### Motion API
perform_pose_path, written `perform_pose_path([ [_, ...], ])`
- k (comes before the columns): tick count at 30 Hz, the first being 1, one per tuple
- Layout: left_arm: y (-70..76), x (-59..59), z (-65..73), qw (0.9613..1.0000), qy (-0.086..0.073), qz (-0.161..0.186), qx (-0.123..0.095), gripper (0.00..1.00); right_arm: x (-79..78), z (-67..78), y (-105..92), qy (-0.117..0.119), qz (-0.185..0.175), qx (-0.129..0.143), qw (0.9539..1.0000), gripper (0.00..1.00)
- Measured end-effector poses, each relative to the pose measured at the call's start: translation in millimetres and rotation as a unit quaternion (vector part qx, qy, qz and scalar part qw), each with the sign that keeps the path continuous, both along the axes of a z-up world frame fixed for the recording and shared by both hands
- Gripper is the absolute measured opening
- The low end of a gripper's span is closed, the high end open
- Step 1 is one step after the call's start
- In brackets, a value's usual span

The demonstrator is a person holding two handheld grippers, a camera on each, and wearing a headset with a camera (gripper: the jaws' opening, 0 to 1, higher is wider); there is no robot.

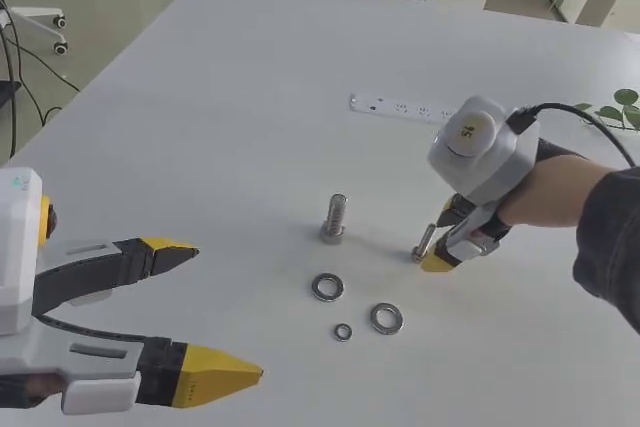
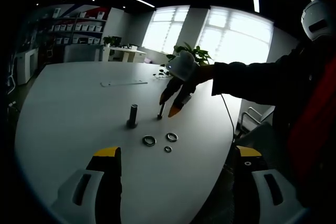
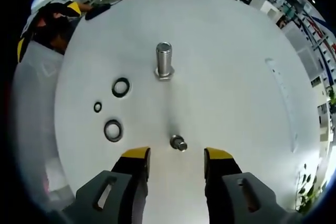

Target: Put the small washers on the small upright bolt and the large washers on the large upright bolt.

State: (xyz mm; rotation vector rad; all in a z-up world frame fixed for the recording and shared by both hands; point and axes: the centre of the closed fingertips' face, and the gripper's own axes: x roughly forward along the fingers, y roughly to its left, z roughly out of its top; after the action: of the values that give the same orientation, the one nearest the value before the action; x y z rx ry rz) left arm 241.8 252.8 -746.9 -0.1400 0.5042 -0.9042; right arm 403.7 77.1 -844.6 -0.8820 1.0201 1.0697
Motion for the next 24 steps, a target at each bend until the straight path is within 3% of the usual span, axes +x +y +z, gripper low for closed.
perform_pose_path([
  [14,-3.6,-1.2,1.7,1.0000,-0.005,-0.005,-0.001,0.88,-8.9,10.2,-14.0,-0.007,-0.015,0.005,0.9998,0.47],
  [24,-7.1,-1.4,4.1,0.9999,-0.009,-0.011,-0.001,0.88,-23.9,15.8,-21.8,-0.008,-0.027,0.015,0.9995,0.50],
])
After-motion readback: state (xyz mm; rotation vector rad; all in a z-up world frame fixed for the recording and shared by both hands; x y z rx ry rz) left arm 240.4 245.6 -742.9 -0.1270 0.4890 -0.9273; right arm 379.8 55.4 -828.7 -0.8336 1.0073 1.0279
